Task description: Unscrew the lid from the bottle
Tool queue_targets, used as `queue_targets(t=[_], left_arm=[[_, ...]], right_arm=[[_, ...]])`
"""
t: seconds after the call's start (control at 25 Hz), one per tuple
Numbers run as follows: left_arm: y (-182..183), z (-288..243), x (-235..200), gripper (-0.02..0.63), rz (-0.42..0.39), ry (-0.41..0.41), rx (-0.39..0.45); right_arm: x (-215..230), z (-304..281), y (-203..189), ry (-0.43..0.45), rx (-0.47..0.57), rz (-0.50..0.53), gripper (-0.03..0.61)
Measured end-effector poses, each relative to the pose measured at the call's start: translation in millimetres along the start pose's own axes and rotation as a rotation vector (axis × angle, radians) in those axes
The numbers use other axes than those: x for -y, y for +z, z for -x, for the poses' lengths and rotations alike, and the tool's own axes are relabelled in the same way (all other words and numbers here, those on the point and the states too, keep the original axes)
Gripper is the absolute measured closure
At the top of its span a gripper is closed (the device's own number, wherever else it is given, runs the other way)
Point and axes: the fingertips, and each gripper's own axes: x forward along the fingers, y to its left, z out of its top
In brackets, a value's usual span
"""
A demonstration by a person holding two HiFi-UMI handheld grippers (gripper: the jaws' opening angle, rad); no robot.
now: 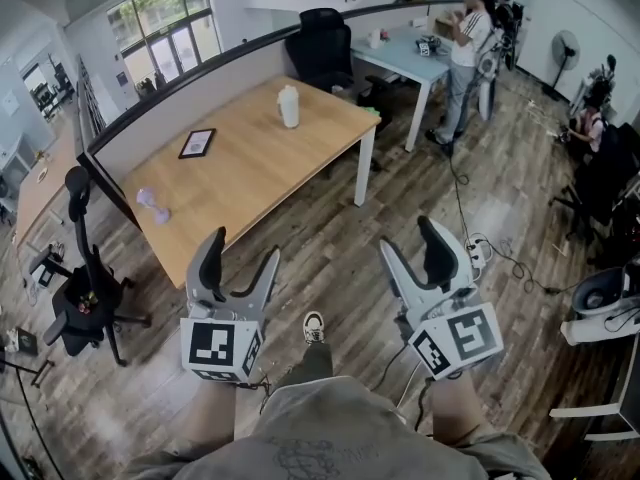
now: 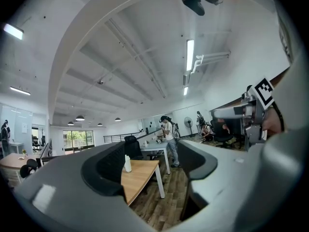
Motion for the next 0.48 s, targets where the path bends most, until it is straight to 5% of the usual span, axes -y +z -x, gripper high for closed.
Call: queue_targets(t=[0.48], left_arm=[[-25,-94,-54,0.273,0.03,0.023,-0.029]], right_arm=[[53,-93,-21,-0.014,-0.037,-0.008,0.319]])
